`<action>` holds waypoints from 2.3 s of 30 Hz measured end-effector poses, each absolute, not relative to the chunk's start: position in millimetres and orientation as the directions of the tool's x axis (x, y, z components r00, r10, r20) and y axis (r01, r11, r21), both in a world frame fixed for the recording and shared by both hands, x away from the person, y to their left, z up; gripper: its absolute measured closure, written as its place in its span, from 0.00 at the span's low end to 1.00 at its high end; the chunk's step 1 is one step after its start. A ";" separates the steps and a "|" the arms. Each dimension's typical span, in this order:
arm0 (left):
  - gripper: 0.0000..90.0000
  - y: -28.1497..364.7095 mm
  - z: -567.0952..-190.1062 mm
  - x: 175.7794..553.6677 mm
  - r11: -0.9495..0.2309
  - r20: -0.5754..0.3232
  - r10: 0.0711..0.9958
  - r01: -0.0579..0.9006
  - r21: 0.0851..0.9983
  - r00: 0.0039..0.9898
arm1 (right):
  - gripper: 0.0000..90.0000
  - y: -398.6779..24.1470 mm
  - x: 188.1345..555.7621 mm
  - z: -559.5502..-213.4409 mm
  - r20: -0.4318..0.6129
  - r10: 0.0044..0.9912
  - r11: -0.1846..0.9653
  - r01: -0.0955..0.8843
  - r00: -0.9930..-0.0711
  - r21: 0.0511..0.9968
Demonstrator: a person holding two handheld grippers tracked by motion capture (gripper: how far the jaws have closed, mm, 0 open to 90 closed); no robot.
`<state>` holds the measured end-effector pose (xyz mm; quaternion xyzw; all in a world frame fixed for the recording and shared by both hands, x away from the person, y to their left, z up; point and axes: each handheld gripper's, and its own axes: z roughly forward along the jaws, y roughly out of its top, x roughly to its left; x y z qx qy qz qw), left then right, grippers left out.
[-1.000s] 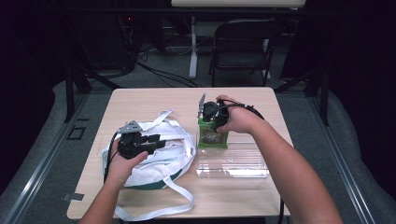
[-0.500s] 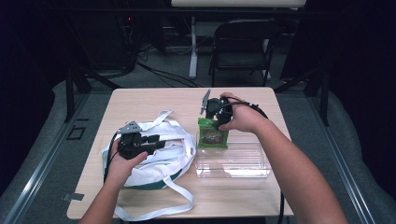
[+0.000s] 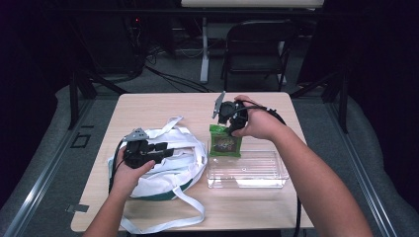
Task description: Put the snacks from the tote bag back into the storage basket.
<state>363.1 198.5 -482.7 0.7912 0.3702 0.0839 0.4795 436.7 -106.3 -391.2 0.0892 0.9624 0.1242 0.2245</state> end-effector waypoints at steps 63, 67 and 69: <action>0.63 205.5 -483.9 364.0 -0.243 -0.234 0.685 0.519 0.819 0.690 | 0.51 -186.6 345.0 -401.3 -0.272 0.597 0.715 0.348 -0.755 0.606; 0.63 205.1 -484.5 364.2 -0.245 -0.230 0.687 0.517 0.820 0.690 | 0.51 -193.2 337.4 -410.0 -0.247 0.618 0.689 0.363 -0.746 0.627; 0.63 205.1 -484.6 364.0 -0.242 -0.234 0.688 0.521 0.819 0.687 | 0.51 -196.1 333.9 -415.6 -0.232 0.628 0.673 0.369 -0.743 0.641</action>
